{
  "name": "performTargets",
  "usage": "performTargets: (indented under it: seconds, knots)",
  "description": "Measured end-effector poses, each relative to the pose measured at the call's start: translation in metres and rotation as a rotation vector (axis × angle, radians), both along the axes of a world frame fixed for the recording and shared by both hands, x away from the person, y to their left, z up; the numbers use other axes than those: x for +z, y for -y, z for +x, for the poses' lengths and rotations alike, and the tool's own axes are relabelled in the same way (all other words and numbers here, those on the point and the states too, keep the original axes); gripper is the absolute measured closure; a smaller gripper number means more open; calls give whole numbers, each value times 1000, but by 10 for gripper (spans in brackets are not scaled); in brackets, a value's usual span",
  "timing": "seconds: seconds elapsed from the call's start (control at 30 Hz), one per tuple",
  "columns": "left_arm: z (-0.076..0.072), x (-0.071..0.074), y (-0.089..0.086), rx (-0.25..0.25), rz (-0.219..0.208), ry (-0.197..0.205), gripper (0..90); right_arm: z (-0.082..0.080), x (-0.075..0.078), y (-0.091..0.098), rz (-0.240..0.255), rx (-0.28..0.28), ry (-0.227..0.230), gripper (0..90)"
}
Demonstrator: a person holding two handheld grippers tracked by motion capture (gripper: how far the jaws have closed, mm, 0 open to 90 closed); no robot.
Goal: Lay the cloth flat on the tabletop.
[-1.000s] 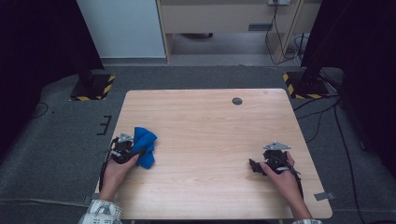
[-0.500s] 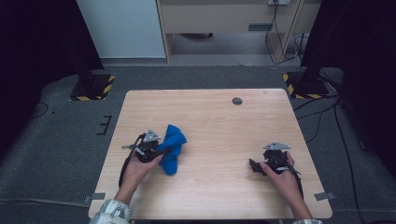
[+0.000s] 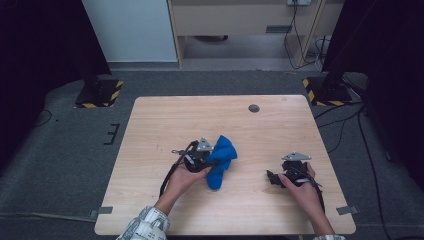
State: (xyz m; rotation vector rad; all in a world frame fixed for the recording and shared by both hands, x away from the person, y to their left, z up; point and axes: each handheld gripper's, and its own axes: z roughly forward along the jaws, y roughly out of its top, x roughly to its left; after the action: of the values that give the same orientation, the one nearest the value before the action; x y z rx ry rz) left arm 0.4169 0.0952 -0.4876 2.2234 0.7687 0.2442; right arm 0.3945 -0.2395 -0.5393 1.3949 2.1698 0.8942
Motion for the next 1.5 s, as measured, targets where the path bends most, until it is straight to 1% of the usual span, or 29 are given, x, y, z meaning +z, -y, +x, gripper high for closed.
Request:
performTargets:
  seconds: [0.03,0.1,0.2,0.3,0.33,0.37,0.43,0.5,0.53,0.57,0.6,0.67,0.73,0.77,0.8,0.83,0.9,0.97,1.03,1.07,1.1,1.17,1.23,1.27,1.33,1.4,1.43,1.47,1.5]
  knots:
    - [0,-3,3,-6,3,-6,710,0,0,0,0,-1,0,6]
    - [0,-10,10,-29,25,-19,708,0,0,0,0,0,0,6]
    - [0,-18,13,-32,41,-29,704,0,0,0,0,-2,0,6]
    - [1,-26,13,-19,59,-23,674,0,0,0,0,0,0,6]
    - [2,-27,12,-6,50,-22,659,0,0,0,0,0,0,6]
    - [2,-28,11,8,37,-21,629,0,0,0,0,-1,0,6]
    - [3,-31,10,26,32,-3,554,0,0,0,0,-2,0,6]
    - [4,-32,9,48,29,-2,410,0,0,0,0,0,0,6]
    - [5,-31,9,57,19,-4,343,0,0,0,0,-1,0,6]
    - [5,-31,8,58,9,-2,305,0,0,0,0,-2,0,6]
    - [4,-30,9,62,0,5,288,0,0,0,1,-3,0,6]
    - [3,-28,9,70,-14,16,210,0,0,0,0,4,1,22]
    - [1,-24,9,75,-27,26,177,0,1,0,3,11,3,67]
    - [-1,-22,9,75,-32,35,165,-1,2,0,4,20,7,75]
    - [-1,-22,9,75,-32,35,151,-1,2,0,4,20,7,75]
    - [-4,-17,9,79,-48,50,142,-2,3,-2,9,46,8,74]
    - [-7,-11,5,84,-64,66,136,-2,6,-4,6,64,25,104]
    - [-11,-6,0,90,-76,84,136,-4,10,-6,17,77,45,132]
    - [-13,-3,-3,94,-84,92,139,-5,15,-9,31,93,60,192]
    - [-15,0,-8,98,-91,98,139,-5,15,-9,31,93,60,192]
    - [-17,2,-15,107,-99,106,173,-6,18,-11,41,113,72,241]
    - [-21,3,-23,113,-109,109,203,-7,21,-13,45,130,79,308]
    - [-26,0,-30,111,-101,101,248,-8,22,-15,58,143,82,356]
    - [-29,-1,-33,107,-92,95,255,-9,23,-16,62,154,80,402]
    - [-34,-4,-37,104,-80,97,286,-9,24,-17,57,170,86,445]
    - [-37,-5,-38,90,-70,89,323,-10,25,-19,57,182,87,499]
    - [-37,-5,-38,90,-70,89,336,-10,25,-19,57,182,87,499]
    - [-38,-6,-37,79,-58,97,382,-11,25,-21,61,198,91,552]
    - [-37,-6,-35,72,-51,101,405,-12,26,-22,59,207,93,568]
